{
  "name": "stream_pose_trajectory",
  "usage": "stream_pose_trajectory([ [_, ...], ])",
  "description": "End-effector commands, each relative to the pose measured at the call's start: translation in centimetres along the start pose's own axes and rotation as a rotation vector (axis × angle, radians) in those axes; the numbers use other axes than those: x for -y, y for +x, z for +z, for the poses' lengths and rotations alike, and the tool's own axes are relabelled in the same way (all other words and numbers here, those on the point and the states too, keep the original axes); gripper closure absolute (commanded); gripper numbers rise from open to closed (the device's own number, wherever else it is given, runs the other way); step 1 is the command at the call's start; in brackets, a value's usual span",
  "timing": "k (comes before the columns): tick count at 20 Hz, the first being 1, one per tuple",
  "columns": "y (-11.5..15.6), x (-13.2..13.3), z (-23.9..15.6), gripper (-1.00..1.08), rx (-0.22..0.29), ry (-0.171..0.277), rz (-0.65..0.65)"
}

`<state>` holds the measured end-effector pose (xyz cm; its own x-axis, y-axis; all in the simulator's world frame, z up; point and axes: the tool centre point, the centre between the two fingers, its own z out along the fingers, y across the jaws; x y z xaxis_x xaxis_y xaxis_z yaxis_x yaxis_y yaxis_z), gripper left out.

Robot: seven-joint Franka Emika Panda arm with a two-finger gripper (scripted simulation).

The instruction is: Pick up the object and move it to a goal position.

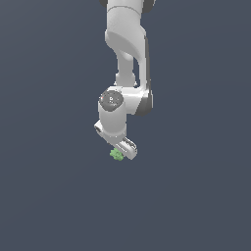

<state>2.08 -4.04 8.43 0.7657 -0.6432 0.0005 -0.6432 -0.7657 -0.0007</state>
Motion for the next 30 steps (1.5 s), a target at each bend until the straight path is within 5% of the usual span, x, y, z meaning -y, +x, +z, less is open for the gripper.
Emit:
stream_pose_trajectory([
  [1,0.0,-0.1,0.9,-0.92,0.001,-0.001,0.001],
  [12,0.0,0.0,4.5,-0.92,0.001,-0.001,0.005],
  [13,0.0,0.0,4.5,1.08,0.001,-0.001,0.005],
  [30,-0.3,1.2,3.0,1.08,0.000,0.000,0.005],
])
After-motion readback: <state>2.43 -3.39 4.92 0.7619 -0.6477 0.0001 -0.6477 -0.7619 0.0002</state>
